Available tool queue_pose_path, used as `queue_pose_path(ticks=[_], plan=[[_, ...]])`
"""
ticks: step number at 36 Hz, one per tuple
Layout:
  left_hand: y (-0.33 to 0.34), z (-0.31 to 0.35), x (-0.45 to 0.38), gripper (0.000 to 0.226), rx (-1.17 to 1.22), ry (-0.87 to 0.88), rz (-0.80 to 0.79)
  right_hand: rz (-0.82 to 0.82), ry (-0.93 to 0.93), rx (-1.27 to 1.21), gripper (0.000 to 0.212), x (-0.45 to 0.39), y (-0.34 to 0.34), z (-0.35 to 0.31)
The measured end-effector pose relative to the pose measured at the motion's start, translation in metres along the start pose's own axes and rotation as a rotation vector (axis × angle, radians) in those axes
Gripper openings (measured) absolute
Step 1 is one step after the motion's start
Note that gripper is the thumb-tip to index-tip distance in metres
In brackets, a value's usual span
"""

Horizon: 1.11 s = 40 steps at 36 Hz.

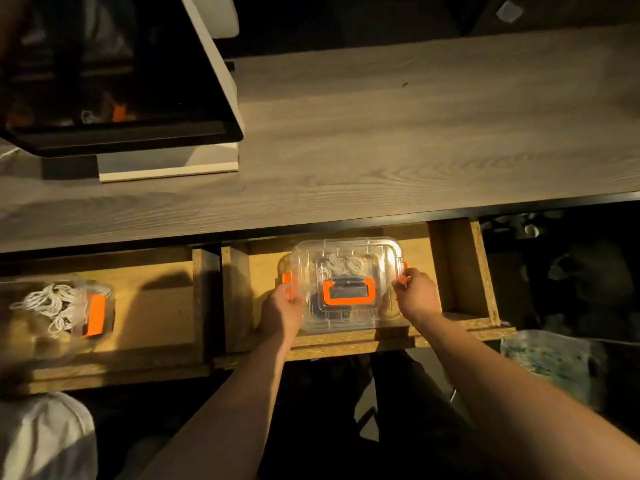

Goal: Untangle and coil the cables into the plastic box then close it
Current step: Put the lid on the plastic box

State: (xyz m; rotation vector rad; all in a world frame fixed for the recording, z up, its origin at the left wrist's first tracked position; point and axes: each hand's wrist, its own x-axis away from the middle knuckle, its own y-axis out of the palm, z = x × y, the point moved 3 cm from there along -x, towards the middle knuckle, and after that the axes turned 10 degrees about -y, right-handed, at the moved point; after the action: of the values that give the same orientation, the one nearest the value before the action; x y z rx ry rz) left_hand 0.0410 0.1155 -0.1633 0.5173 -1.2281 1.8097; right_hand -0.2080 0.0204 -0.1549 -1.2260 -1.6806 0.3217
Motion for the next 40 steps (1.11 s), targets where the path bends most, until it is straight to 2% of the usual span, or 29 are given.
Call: queue_pose_path(ticks=[5,11,18,21,23,26,28,33,40], plan=[[0.005,-0.004,-0.008,0.042,-0.030,-0.013,-0.060,-0.100,0.045,-0.085,0.039,0.002,0.002,0.002],[0.007,-0.004,-0.019,0.049,-0.060,-0.089,-0.190,-0.111,0.026,-0.172,0.041,-0.008,0.001,0.005],[0.009,-0.003,-0.022,0.045,-0.151,-0.094,-0.153,-0.124,0.044,-0.146,0.038,-0.013,0.004,0.010],[0.006,-0.002,-0.023,0.047,-0.167,-0.099,-0.039,-0.024,0.047,-0.085,0.047,-0.015,0.004,0.009],[0.003,0.000,-0.023,0.056,-0.155,-0.126,0.041,0.003,0.068,-0.142,0.062,-0.020,0.003,0.008],[0.007,0.004,-0.023,0.055,-0.033,-0.205,-0.069,-0.068,0.170,-0.293,0.076,-0.026,0.005,0.010],[0.008,0.003,-0.024,0.044,0.010,-0.201,-0.138,-0.081,0.158,-0.279,0.067,-0.026,0.003,0.010],[0.001,0.006,-0.024,0.032,-0.091,-0.155,-0.028,0.015,0.027,-0.200,0.033,-0.020,-0.002,0.010],[0.000,0.009,-0.018,0.029,-0.164,-0.114,0.062,0.010,0.001,-0.070,0.034,-0.021,-0.002,0.006]])
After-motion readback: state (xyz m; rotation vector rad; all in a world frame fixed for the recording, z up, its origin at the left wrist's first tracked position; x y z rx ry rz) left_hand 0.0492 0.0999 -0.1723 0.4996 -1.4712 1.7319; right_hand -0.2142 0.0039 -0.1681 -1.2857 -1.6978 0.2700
